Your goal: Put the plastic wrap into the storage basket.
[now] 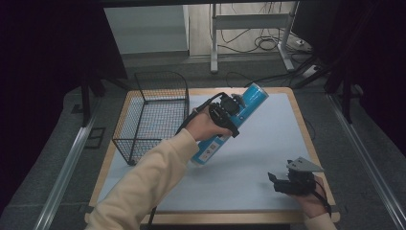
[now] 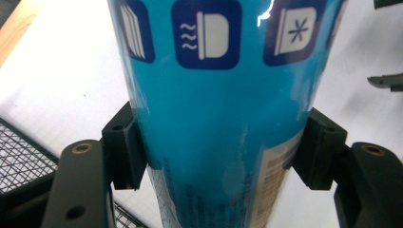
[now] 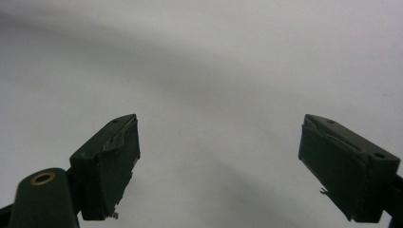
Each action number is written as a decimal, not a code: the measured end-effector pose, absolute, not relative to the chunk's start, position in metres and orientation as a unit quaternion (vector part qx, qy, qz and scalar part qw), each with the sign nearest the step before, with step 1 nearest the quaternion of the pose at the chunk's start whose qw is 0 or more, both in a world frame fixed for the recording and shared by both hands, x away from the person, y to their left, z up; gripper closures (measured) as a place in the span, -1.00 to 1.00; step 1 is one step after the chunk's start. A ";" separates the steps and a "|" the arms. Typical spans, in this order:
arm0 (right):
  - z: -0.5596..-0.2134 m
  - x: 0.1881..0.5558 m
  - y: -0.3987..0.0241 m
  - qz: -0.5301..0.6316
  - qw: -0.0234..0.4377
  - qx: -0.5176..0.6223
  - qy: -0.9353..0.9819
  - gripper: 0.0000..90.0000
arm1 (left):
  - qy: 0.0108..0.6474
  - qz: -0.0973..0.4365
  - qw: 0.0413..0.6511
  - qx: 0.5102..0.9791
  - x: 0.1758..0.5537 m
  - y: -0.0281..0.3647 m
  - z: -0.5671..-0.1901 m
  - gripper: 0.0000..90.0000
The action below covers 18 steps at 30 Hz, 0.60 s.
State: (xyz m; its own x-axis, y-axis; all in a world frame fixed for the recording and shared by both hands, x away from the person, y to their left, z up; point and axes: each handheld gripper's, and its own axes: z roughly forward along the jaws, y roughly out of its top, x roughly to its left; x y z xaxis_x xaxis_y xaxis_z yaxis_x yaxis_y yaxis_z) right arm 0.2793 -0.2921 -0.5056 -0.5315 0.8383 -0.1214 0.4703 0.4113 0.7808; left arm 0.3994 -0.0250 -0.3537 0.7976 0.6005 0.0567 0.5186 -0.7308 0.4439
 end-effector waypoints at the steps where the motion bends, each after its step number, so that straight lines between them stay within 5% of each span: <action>1: -0.506 0.279 -0.292 0.356 0.258 0.409 0.799 -0.70 | 0.305 0.101 0.209 0.924 0.401 -0.025 -0.353 -0.29; 18: -0.506 0.280 -0.293 0.358 0.254 0.412 0.799 -0.70 | 0.319 0.124 0.207 0.916 0.430 -0.019 -0.320 -0.29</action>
State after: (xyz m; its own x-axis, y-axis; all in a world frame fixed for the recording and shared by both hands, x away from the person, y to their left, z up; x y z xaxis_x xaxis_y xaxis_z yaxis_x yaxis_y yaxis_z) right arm 0.2800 -0.2932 -0.5056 -0.5311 0.8399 -0.1113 0.4763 0.4047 0.7806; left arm 0.4296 -0.0191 -0.3199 0.7654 0.6366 0.0946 0.5338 -0.7101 0.4590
